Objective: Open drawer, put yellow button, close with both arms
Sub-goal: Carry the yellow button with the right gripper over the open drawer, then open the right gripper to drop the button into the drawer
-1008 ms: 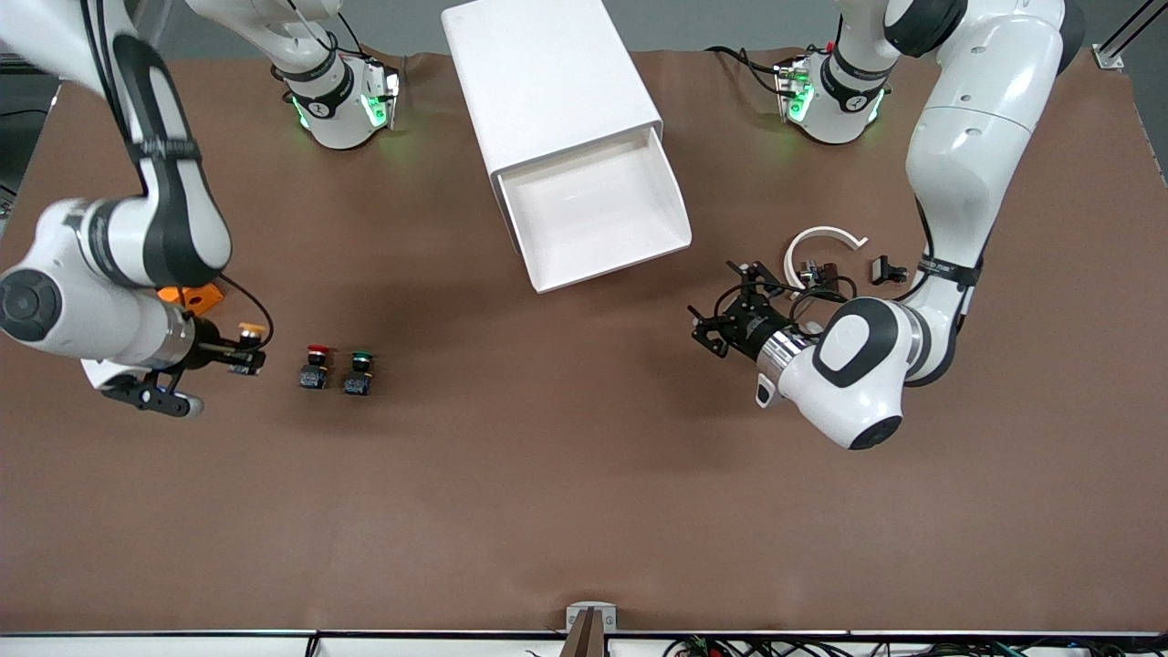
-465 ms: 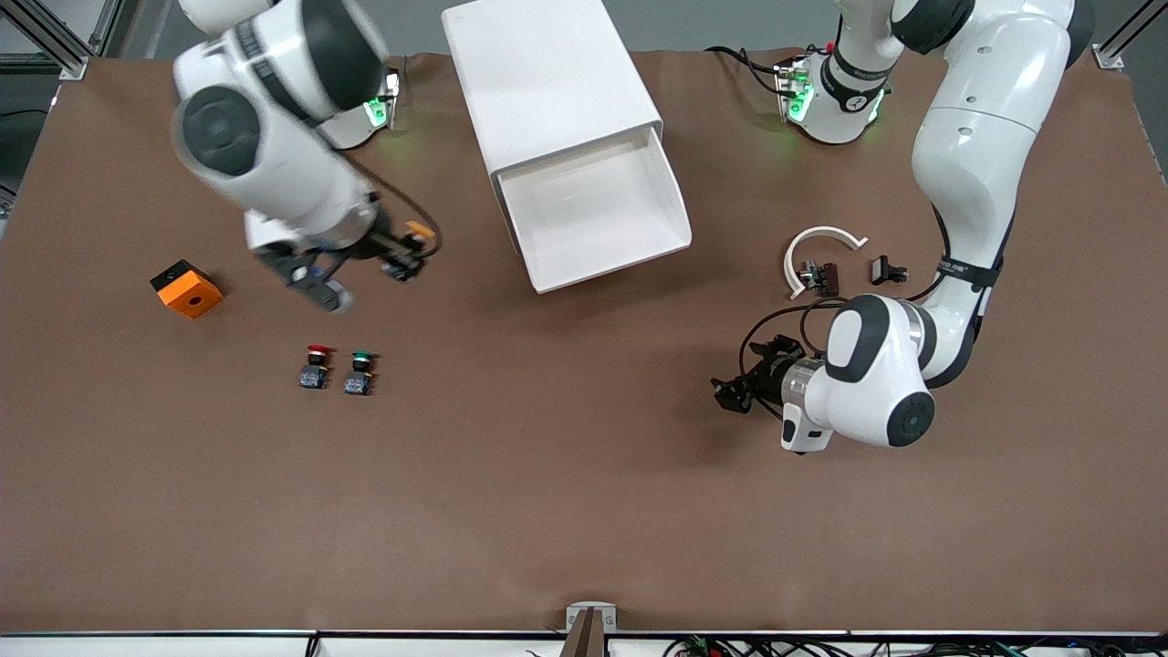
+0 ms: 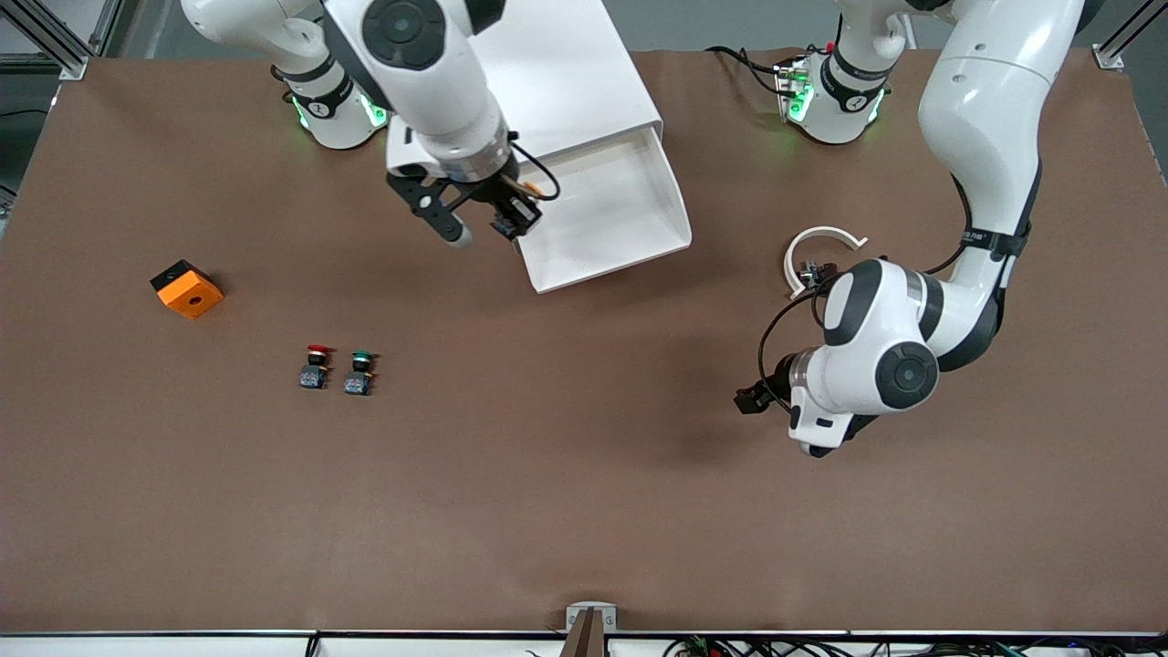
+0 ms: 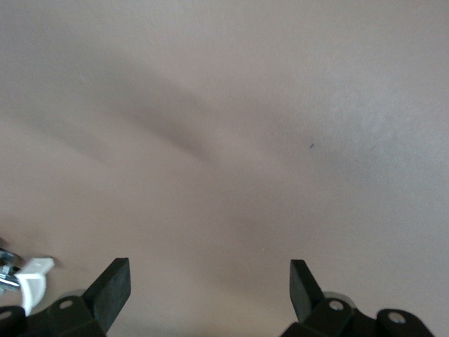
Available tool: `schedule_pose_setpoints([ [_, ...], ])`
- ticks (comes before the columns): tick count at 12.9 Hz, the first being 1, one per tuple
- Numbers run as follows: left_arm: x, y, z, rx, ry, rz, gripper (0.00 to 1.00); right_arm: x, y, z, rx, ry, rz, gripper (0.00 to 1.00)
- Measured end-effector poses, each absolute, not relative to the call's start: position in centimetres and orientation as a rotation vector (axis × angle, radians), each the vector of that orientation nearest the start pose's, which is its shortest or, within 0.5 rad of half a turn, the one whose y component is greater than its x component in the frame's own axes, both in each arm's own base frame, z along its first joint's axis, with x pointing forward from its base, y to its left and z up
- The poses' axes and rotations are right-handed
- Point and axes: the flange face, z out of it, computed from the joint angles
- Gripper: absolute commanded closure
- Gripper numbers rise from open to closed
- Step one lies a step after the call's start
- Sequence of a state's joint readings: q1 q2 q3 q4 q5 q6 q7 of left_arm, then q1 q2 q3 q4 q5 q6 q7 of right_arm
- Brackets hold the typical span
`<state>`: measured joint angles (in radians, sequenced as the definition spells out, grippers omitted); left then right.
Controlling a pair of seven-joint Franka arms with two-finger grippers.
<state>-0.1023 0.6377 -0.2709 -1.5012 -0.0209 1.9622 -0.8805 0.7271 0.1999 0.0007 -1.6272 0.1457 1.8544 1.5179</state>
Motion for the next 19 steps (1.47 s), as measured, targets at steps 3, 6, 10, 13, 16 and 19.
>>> schedule_pose_setpoints([
  [3,64.9,-24.1,30.7,-3.021,-0.839,0.264,0.00,44.3,46.7,46.9,-2.804,1.307,0.127,1.00],
  [6,64.7,-24.8,33.4,-3.041,-0.831,0.202,0.00,41.8,50.4,44.0,-2.809,1.362,0.086,1.00],
  [10,63.6,-27.1,35.9,-3.071,-0.776,0.152,0.00,39.6,52.8,43.8,-2.788,1.407,0.069,1.00],
  [13,62.2,-30.3,36.4,-3.089,-0.704,0.140,0.00,38.9,53.5,43.9,-2.788,1.412,0.038,1.00],
  [16,60.8,-32.7,36.3,-3.098,-0.644,0.143,0.00,38.9,53.6,43.4,-2.799,1.412,0.016,0.00],
  [19,59.2,-35.5,36.2,-3.093,-0.633,0.147,0.00,40.3,53.0,44.3,-2.772,1.430,-0.013,0.00],
])
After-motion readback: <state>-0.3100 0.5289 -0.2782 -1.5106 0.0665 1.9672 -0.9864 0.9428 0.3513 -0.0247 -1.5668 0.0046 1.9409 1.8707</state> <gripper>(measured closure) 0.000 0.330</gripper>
